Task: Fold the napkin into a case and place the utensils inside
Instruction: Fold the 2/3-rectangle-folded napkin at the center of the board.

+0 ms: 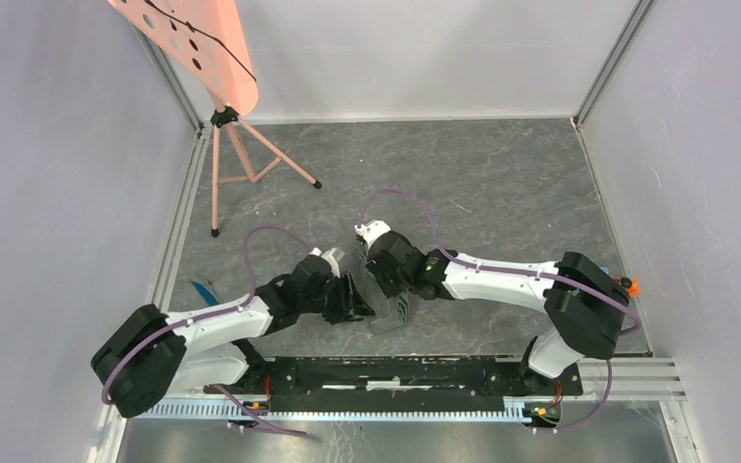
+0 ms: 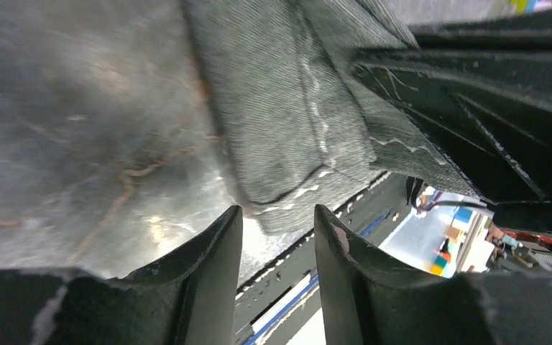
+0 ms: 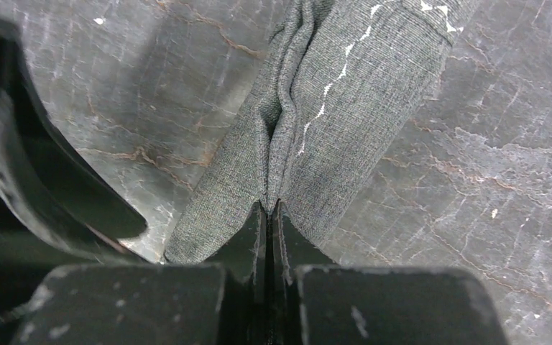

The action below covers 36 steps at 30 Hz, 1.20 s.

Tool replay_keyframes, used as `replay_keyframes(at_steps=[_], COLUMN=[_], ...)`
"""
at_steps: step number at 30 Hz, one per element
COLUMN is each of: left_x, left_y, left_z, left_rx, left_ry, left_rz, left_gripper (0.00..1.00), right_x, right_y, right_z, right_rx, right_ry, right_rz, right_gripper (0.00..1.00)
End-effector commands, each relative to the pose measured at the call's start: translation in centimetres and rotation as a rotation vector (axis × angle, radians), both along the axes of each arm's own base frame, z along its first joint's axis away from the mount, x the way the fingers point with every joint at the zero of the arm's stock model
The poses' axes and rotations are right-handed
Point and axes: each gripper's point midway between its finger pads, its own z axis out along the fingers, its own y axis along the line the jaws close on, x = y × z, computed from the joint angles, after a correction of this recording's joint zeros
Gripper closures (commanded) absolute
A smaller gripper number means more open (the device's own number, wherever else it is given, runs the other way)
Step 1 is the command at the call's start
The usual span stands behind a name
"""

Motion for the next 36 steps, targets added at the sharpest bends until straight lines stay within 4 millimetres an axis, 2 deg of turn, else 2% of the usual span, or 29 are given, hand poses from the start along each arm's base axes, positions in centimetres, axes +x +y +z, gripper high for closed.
replay_keyframes(at_steps=[1, 4, 7, 14, 17, 23, 28, 31, 36], left_x=[-0.1, -0.5, -0.6, -1.4, -1.6, -1.8, -1.5, -1.7, -2.2], left_y=[-2.7, -3.0, -3.3, -3.5, -2.9, -1.4, 0.0, 0.7, 0.2], left_z=[0.7, -0.5, -1.2, -2.8, -3.1, -1.8, 0.1, 0.5, -0.2], left_rx=[-0.074, -0.062, -0.053, -0.019, -0.007, 0.016, 0.047, 0.083, 0.07], left_ry=[-0.015, 0.009, 0.016, 0.013, 0.011, -0.045, -0.11, -0.119, -0.067], left_rz=[0.041, 0.052, 0.049, 0.05, 0.054, 0.057, 0.064, 0.048, 0.026], left_gripper=[0.55, 0.69, 0.78, 0.86, 0.86, 0.85, 0.81, 0.77, 0.75], right_x=[0.1, -0.4, -0.8, -1.7, -2.2, -2.2, -3.1, -3.9, -4.1], right_y=[1.7, 1.8, 1.8, 2.2, 2.5, 3.3, 3.2, 2.8, 1.7], right_z=[1.1, 0.0, -0.7, -2.2, -2.7, -0.4, 1.7, 1.8, 1.4], right_rx=[0.058, 0.055, 0.032, 0.03, 0.084, 0.164, 0.262, 0.302, 0.303], right_ry=[0.021, 0.044, 0.034, 0.049, 0.069, 0.039, 0.064, 0.103, 0.095], right_rz=[-0.081, -0.143, -0.202, -0.352, -0.367, -0.283, -0.199, -0.157, -0.15], right_gripper=[0.99, 1.0, 0.99, 0.98, 0.87, 0.52, 0.47, 0.46, 0.44])
